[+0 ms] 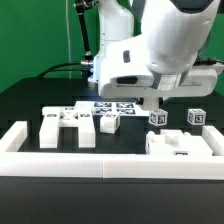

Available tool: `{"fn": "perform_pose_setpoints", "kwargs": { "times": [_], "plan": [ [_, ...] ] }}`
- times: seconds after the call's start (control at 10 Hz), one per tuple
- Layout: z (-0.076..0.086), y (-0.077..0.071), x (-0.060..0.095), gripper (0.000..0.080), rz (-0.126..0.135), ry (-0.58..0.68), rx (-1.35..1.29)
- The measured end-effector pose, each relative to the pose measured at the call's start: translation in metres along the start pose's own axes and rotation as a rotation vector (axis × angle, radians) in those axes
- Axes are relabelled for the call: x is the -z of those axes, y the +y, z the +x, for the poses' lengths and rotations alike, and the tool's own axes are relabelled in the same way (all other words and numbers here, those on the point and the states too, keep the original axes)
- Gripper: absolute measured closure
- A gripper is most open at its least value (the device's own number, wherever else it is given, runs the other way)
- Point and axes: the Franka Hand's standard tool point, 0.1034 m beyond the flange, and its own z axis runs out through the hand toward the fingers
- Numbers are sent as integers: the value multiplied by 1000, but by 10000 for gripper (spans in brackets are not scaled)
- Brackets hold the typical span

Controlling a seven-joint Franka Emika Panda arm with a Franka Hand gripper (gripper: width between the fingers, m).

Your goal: Assemble chair

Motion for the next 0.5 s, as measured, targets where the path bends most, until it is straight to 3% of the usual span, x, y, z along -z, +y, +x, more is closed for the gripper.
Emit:
{"fn": "perform_pose_setpoints", "kwargs": {
  "times": [0.2,0.3,0.5],
  "plan": [
    [4,0,0,509,-1,18,0],
    [12,-1,12,509,-1,129,-2],
    [-3,-3,43,509,1,234,-7]
  ]
}}
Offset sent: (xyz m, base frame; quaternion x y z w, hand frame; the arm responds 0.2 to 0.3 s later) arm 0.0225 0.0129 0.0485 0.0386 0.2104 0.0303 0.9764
